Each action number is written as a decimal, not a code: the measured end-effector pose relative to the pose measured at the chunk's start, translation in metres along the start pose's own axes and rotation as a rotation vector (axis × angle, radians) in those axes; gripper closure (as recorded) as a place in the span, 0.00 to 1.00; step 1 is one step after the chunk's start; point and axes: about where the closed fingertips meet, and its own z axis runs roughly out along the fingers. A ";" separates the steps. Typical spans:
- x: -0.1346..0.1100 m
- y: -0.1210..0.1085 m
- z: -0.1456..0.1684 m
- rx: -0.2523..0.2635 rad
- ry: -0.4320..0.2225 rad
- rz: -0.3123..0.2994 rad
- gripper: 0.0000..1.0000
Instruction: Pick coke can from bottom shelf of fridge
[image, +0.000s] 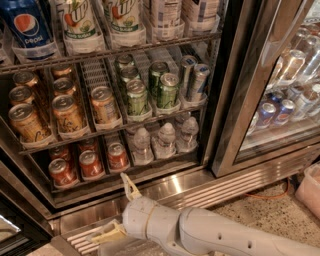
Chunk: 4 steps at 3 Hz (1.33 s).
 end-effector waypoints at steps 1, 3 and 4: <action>0.011 -0.005 0.016 0.046 0.020 0.010 0.00; 0.026 0.002 0.033 0.060 -0.008 0.012 0.00; 0.041 -0.003 0.055 0.094 -0.028 -0.029 0.00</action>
Offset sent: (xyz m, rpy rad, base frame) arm 0.0077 0.0094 -0.0096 -0.0056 0.0039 -0.0302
